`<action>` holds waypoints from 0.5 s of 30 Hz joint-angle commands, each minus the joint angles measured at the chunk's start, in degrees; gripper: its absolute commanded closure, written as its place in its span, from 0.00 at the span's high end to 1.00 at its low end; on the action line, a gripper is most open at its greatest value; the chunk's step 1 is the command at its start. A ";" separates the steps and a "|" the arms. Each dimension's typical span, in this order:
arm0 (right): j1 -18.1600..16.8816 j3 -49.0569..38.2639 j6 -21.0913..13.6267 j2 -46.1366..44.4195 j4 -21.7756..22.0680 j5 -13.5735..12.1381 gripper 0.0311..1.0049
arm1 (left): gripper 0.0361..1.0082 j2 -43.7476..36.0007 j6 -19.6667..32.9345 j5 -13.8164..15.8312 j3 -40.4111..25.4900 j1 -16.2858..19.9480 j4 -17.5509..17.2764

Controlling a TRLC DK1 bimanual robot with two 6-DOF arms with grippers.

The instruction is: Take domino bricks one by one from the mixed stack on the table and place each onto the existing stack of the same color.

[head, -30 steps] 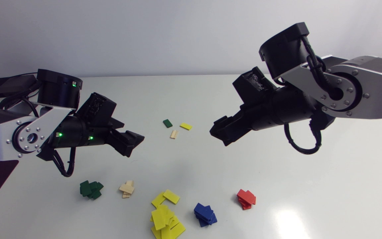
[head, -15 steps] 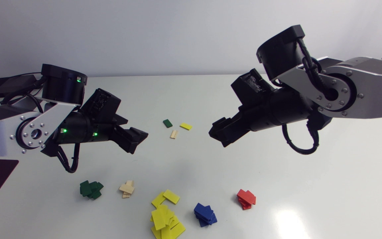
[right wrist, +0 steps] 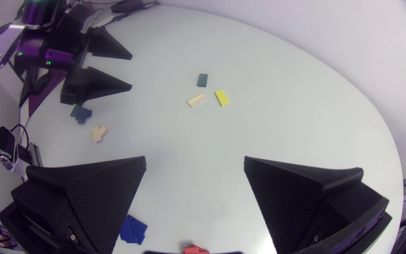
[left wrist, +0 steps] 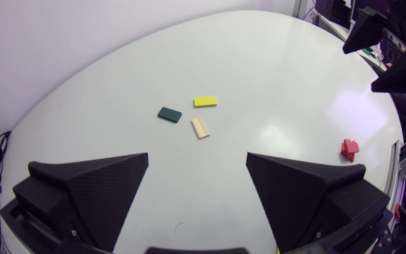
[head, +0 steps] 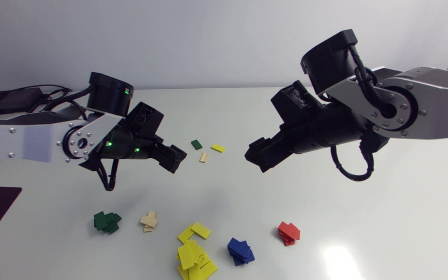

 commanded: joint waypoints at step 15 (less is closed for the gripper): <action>-0.61 -2.33 1.01 0.30 1.35 -0.77 0.97 | 0.97 21.83 -6.84 -4.06 19.56 -4.91 -4.92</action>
